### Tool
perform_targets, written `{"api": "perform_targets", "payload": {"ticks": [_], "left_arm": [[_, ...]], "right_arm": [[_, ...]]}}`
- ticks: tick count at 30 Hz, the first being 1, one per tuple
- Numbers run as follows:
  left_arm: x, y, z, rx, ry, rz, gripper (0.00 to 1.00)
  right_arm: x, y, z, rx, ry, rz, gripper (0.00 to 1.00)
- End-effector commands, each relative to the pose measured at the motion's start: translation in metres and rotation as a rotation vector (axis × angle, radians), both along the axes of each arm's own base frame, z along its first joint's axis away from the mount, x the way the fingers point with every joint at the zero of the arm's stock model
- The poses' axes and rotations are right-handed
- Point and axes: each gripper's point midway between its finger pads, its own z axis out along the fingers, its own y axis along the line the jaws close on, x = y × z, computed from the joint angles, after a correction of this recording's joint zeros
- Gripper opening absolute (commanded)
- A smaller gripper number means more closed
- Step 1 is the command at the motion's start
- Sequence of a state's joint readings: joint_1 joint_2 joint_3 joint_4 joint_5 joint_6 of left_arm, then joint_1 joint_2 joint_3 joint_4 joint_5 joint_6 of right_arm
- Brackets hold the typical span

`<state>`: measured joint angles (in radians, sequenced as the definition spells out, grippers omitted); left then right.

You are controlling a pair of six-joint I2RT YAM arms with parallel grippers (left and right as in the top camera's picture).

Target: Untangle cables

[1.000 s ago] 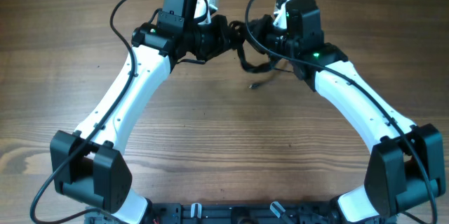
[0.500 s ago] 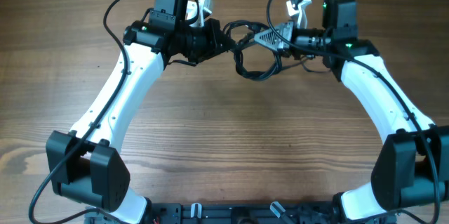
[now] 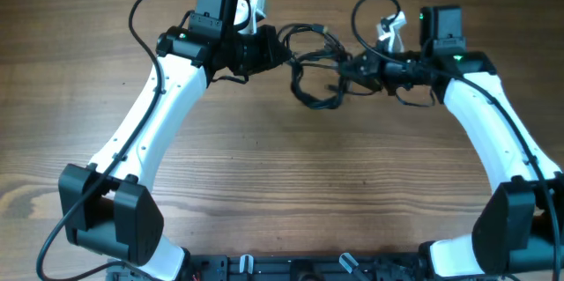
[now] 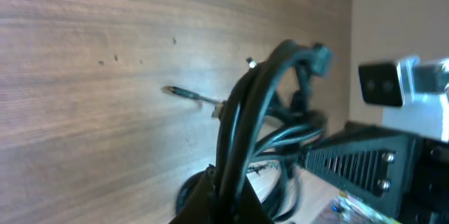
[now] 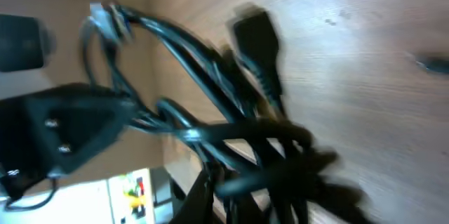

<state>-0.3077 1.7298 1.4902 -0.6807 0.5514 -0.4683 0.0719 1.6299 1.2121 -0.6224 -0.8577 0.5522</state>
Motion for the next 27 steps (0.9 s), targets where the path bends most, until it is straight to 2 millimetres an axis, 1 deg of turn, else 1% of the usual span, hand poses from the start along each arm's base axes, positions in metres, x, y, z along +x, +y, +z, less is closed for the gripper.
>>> {"api": "perform_targets", "payload": {"ticks": [1,4,7,8,9,10,11,13,14,17,19,20,22,23,25,27], "left_arm": [[0.043,0.049,0.014,0.068,-0.130,0.179,0.04],[0.045,0.025,0.039,-0.065,-0.202,0.079,0.04],[0.040,0.007,0.062,-0.187,-0.253,-0.030,0.04],[0.036,0.002,0.069,-0.220,-0.270,-0.074,0.04],[0.031,-0.002,0.075,-0.250,-0.292,-0.128,0.04],[0.026,-0.005,0.078,-0.270,-0.307,-0.173,0.04],[0.021,-0.007,0.081,-0.286,-0.319,-0.210,0.04],[0.010,-0.009,0.080,-0.302,-0.328,-0.283,0.04],[0.005,-0.009,0.076,-0.293,-0.326,-0.311,0.04],[-0.006,-0.007,0.064,-0.256,-0.308,-0.351,0.04],[-0.011,-0.006,0.058,-0.243,-0.294,-0.368,0.04],[-0.013,-0.006,0.057,-0.240,-0.289,-0.373,0.04],[-0.015,-0.007,0.056,-0.240,-0.279,-0.376,0.04],[-0.016,-0.008,0.056,-0.242,-0.275,-0.380,0.04],[-0.021,-0.014,0.059,-0.269,-0.270,-0.404,0.04],[-0.027,-0.018,0.062,-0.299,-0.257,-0.423,0.04]], "right_arm": [[0.016,-0.064,-0.023,-0.233,0.020,-0.206,0.04],[0.017,-0.064,-0.024,-0.233,0.018,-0.204,0.04],[0.019,-0.062,-0.021,-0.231,-0.017,-0.180,0.04],[0.020,-0.057,-0.016,-0.215,-0.064,-0.138,0.04],[0.021,-0.048,-0.007,-0.177,-0.134,-0.072,0.04],[0.022,-0.037,0.007,-0.123,-0.228,0.009,0.05],[0.020,-0.029,0.020,-0.075,-0.306,0.074,0.09],[0.019,-0.020,0.044,-0.022,-0.420,0.144,0.16],[0.020,-0.020,0.051,-0.024,-0.445,0.147,0.20],[0.018,-0.019,0.072,-0.017,-0.493,0.149,0.24],[0.015,-0.017,0.078,-0.006,-0.487,0.141,0.29],[0.014,-0.013,0.079,0.003,-0.475,0.139,0.34],[0.009,-0.005,0.081,0.024,-0.474,0.163,0.37],[0.006,0.002,0.081,0.026,-0.477,0.184,0.39],[0.003,0.011,0.081,0.023,-0.491,0.215,0.42],[0.003,0.014,0.078,-0.010,-0.520,0.236,0.47]]}}
